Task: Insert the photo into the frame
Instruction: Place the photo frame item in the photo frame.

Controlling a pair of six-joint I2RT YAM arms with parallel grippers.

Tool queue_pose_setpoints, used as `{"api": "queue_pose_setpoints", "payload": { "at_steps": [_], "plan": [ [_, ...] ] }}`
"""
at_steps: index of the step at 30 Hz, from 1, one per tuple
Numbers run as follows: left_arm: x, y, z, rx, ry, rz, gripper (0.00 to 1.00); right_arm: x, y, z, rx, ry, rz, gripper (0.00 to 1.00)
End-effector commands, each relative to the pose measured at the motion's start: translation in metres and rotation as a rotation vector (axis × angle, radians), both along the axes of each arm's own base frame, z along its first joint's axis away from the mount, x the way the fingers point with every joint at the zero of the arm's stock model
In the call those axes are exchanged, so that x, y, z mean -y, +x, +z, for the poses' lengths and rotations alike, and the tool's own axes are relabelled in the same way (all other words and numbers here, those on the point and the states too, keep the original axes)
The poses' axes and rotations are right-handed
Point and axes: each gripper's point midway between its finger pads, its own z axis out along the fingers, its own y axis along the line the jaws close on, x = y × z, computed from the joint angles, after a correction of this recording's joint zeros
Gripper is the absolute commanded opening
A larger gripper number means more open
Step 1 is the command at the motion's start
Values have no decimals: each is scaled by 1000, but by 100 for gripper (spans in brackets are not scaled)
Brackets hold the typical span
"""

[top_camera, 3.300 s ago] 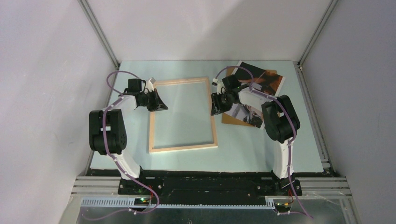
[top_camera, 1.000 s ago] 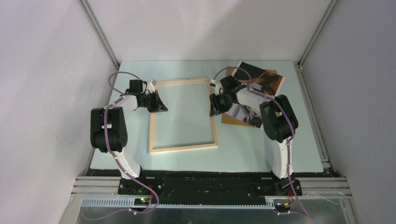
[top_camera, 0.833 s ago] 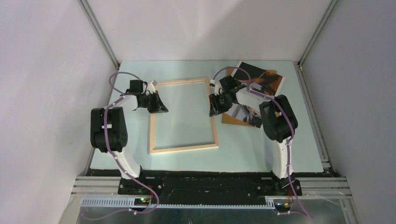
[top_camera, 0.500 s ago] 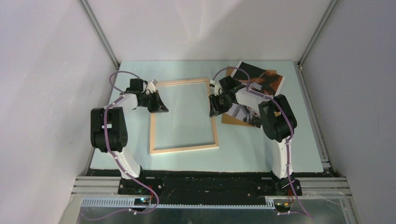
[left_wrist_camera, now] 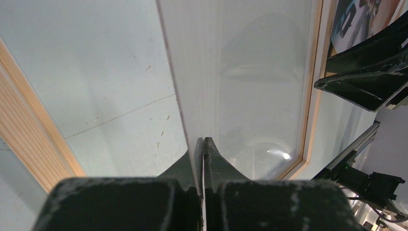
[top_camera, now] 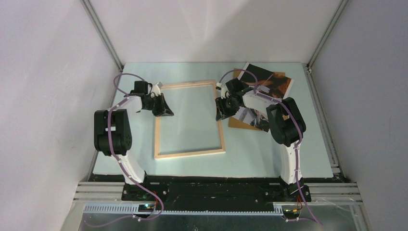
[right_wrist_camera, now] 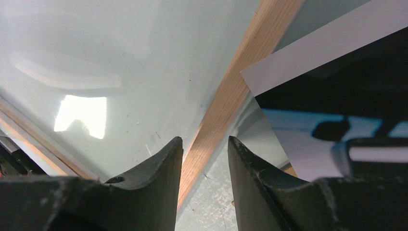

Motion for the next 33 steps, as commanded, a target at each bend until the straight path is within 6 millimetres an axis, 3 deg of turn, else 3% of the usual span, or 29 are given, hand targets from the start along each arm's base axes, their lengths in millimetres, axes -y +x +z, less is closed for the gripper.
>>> {"api": "queue_pose_setpoints", "payload": {
  "at_steps": [1, 6, 10, 24, 33],
  "plan": [
    [1, 1, -1, 16, 45, -46, 10, -6, 9, 10, 38, 7, 15, 44],
    [0, 1, -4, 10, 55, -42, 25, -7, 10, 12, 41, 8, 16, 44],
    [1, 2, -4, 9, 59, -42, 30, -8, 11, 12, 43, 7, 17, 44],
    [-1, 2, -5, 8, 67, -37, 33, -5, 19, 3, 35, -46, -17, 43],
    [-1, -4, -10, -9, 68, -35, 34, 0, 21, 1, 42, -77, -26, 37]
  ]
}}
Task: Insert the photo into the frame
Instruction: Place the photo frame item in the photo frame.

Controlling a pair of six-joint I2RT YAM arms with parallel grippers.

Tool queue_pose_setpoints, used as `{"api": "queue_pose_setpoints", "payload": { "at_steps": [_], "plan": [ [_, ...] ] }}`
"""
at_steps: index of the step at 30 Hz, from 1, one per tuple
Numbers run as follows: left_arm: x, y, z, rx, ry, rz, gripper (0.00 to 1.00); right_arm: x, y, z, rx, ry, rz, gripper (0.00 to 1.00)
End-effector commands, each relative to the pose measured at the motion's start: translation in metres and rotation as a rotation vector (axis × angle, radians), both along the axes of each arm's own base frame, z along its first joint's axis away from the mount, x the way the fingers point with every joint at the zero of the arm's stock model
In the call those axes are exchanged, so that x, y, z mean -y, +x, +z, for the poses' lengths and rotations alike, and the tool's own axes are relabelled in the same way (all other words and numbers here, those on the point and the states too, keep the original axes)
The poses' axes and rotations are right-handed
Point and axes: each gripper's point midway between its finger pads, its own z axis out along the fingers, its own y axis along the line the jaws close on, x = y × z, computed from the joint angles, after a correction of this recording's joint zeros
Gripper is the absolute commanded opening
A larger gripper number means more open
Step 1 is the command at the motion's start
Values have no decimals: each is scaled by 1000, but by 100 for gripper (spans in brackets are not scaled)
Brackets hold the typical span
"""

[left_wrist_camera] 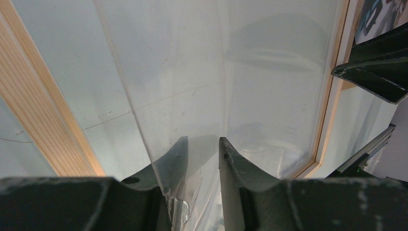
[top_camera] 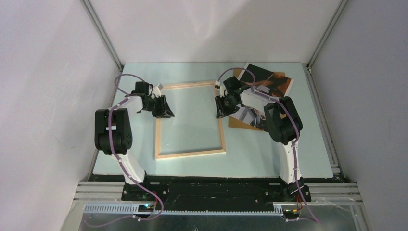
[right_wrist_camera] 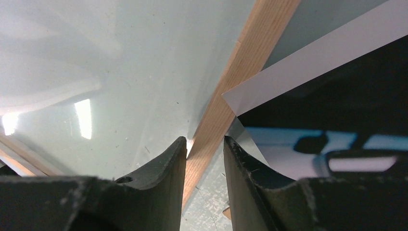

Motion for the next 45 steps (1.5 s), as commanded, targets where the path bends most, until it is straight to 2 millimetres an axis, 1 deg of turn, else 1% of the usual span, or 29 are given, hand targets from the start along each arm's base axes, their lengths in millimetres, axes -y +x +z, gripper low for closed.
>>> {"api": "queue_pose_setpoints", "payload": {
  "at_steps": [1, 5, 8, 16, 17, 23, 25, 29, 30, 37, 42, 45],
  "plan": [
    [5, -1, 1, 16, 17, -41, 35, 1, 8, 4, 31, -26, 0, 35],
    [7, -4, -1, 6, 7, -39, 35, 4, 6, 4, 37, -44, 6, 30],
    [9, -7, -3, -11, -10, -35, 36, 6, 6, 4, 46, -59, 9, 29],
    [13, -10, -9, -38, -44, -27, 36, 14, 2, 4, 61, -89, 20, 28],
    [22, -13, -9, -41, -49, -47, 36, 15, 1, 3, 60, -91, 21, 28],
    [26, -16, -13, -46, -46, -50, 37, 16, -1, 0, 60, -99, 29, 29],
    [25, -15, -13, -44, -41, -48, 37, 16, -2, 1, 60, -97, 31, 32],
    [24, -15, -13, -40, -33, -43, 37, 12, -1, 5, 71, -91, 35, 44],
    [23, -15, -13, -38, -28, -43, 37, 12, -1, 6, 73, -90, 36, 45],
    [21, -14, -14, -33, -12, -36, 37, 12, 2, 20, 107, -89, 34, 60],
    [20, -14, -16, -37, -6, -34, 37, 16, 4, 30, 141, -99, 31, 64],
    [19, -14, -15, -34, -3, -32, 37, 16, 6, 44, 175, -96, 23, 66]
  ]
}}
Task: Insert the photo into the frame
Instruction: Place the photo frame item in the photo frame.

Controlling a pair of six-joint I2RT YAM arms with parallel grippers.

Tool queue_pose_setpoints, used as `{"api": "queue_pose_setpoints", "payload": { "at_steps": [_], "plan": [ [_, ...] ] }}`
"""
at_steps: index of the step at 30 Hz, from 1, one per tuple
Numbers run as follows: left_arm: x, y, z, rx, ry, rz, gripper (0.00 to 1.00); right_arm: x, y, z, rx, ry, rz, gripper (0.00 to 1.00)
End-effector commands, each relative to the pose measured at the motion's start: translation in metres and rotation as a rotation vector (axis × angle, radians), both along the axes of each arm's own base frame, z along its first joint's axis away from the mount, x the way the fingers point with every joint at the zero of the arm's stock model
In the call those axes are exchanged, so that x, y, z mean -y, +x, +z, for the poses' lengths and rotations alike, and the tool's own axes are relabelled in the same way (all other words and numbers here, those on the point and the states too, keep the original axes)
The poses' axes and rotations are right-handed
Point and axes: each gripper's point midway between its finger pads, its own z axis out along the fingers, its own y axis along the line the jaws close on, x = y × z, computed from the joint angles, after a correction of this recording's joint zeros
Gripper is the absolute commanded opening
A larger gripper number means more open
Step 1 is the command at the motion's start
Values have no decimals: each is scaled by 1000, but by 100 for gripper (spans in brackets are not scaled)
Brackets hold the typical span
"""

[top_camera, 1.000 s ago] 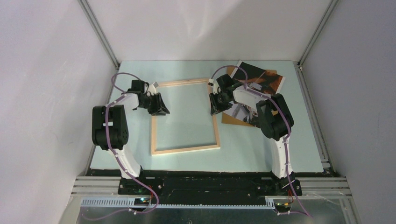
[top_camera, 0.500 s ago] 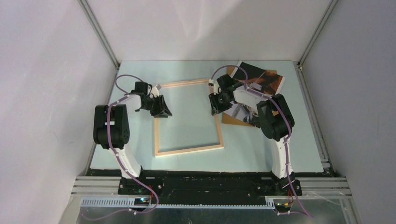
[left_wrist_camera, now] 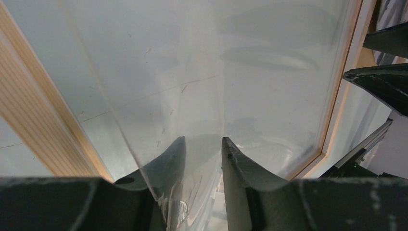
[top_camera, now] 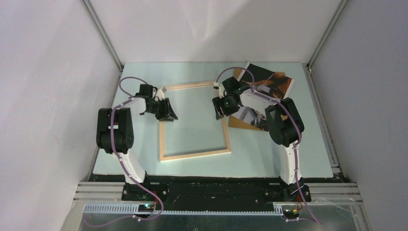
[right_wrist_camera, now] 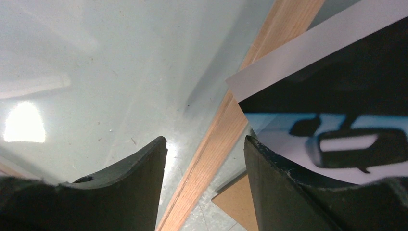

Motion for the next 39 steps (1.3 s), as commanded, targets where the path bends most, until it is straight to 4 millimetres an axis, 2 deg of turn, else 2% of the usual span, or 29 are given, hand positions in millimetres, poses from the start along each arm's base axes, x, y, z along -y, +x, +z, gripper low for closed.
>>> {"api": "queue_pose_setpoints", "payload": {
  "at_steps": [1, 5, 10, 18, 24, 29, 32, 39],
  "plan": [
    [4, -3, -2, 8, 11, -21, 37, 4, 8, 41, 112, 0, 5, 66],
    [3, -2, -1, 13, 15, -20, 37, 2, 11, 58, 171, 0, 25, 67],
    [3, -2, -1, 17, 21, -22, 37, -12, 10, 68, 185, 24, 67, 67],
    [2, -1, -1, 22, 24, -23, 37, -50, 12, 76, 170, 68, 169, 64],
    [3, 0, -1, 22, 22, -26, 37, -89, 21, 78, 211, 62, 243, 64],
    [3, -1, -1, 21, 19, -27, 38, -114, 18, 71, 220, 64, 291, 64],
    [3, -1, -1, 20, 21, -26, 38, -128, 12, 60, 214, 55, 324, 63],
    [3, -1, -1, 20, 21, -27, 38, -147, 4, 48, 206, 53, 358, 63]
  ]
}}
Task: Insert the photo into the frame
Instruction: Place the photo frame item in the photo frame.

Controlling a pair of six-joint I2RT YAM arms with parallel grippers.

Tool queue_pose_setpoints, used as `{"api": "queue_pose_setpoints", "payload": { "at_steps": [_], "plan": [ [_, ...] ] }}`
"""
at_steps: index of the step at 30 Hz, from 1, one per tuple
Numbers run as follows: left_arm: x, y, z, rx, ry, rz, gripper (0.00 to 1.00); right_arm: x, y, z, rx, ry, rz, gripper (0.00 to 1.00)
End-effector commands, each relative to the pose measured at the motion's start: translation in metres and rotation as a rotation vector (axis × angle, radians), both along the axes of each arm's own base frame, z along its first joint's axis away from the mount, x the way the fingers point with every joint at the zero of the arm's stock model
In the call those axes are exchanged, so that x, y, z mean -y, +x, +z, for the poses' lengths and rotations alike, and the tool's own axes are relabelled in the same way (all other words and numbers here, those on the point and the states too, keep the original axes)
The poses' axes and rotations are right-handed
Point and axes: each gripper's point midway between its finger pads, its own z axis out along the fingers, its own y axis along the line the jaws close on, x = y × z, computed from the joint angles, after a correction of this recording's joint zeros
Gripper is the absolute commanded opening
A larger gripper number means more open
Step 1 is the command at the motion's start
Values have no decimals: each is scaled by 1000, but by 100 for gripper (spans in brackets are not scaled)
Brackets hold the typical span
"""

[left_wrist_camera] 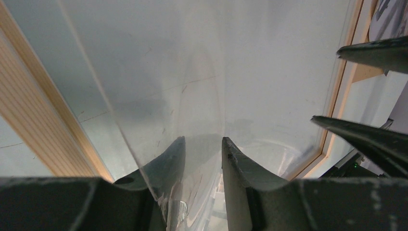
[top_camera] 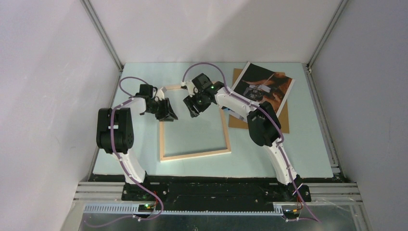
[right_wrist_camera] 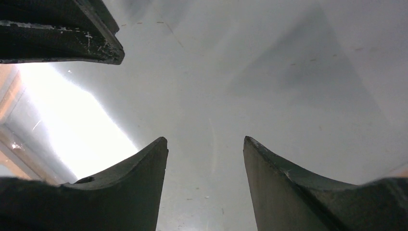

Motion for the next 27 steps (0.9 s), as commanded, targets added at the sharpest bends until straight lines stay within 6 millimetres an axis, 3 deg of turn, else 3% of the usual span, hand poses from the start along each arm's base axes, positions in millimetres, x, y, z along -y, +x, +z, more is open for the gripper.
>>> {"api": "queue_pose_setpoints", "payload": {
  "at_steps": [1, 27],
  "plan": [
    [3, -1, -1, 22, 19, -28, 38, -14, 5, 8, 37, 18, 27, 63],
    [4, -1, 2, 29, 11, -30, 38, -18, 5, -26, -3, -48, 6, 63]
  ]
}}
